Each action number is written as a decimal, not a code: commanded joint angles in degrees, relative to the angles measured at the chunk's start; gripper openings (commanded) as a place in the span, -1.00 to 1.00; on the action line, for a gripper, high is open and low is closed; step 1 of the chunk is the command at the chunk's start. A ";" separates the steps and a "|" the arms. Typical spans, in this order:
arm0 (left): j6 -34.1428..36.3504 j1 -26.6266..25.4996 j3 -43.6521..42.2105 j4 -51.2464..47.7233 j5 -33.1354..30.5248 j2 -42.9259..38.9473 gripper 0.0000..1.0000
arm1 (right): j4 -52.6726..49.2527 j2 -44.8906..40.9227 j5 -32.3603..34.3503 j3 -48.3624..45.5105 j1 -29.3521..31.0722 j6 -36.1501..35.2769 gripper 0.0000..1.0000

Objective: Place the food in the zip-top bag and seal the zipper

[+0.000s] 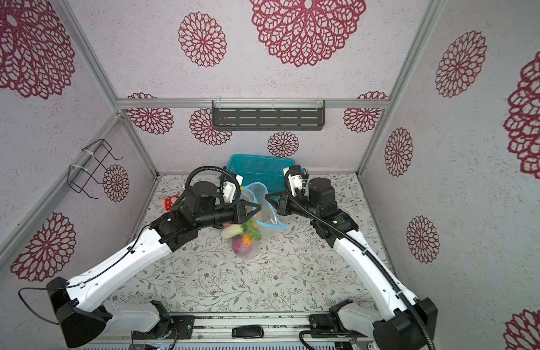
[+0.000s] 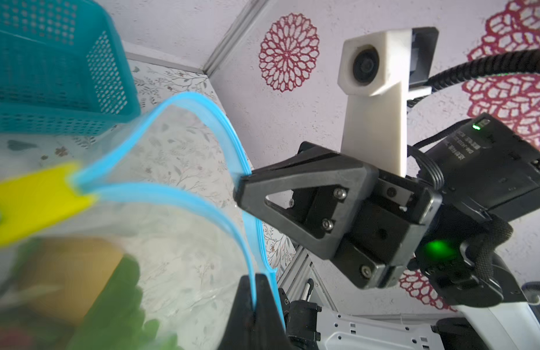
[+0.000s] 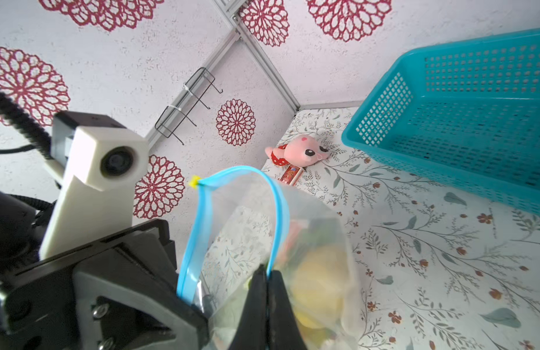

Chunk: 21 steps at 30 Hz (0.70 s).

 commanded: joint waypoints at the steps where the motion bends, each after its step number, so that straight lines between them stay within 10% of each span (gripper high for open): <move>1: -3.79 0.28 -5.11 0.15 -6.96 -1.39 -1.00 | 4.69 2.54 -3.86 1.80 0.47 -2.42 -0.82; 12: -4.38 4.06 -12.55 1.84 -11.68 -8.02 -1.00 | 7.73 -4.65 -7.97 -7.19 0.49 -21.62 0.26; 21: -3.35 4.44 -13.49 1.25 -12.76 -11.47 -1.00 | 38.95 -11.91 -5.34 -31.58 2.53 -15.48 0.33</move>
